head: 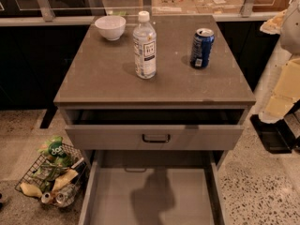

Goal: Open middle drawer

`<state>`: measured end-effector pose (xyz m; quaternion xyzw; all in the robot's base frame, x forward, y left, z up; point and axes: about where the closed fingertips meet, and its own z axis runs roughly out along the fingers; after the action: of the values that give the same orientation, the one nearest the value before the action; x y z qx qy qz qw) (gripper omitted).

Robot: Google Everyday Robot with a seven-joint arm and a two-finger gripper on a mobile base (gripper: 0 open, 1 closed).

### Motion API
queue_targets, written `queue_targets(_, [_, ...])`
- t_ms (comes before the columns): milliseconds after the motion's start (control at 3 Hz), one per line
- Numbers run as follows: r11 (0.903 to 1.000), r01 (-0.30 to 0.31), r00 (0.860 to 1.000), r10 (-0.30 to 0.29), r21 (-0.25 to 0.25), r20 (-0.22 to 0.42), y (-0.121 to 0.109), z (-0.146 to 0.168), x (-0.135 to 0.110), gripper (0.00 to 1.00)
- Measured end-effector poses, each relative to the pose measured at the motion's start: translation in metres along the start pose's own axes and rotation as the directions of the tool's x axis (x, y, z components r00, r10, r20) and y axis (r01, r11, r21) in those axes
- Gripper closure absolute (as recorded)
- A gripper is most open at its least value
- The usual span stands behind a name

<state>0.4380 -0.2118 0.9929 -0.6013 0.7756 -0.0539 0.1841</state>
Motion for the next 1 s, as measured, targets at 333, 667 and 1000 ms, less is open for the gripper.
queue_targets(333, [1.0,0.0,1.0,0.0,0.0,0.0,0.0,0.0,0.0,0.0])
queue_targets(667, [0.9974,-0.071,0.995,0.072,0.007,-0.062,0.003,0.014,0.033,0.0])
queue_targets(1000, [0.992,-0.123,0.983,0.125,0.029,-0.134,0.022,0.022,0.08,0.0])
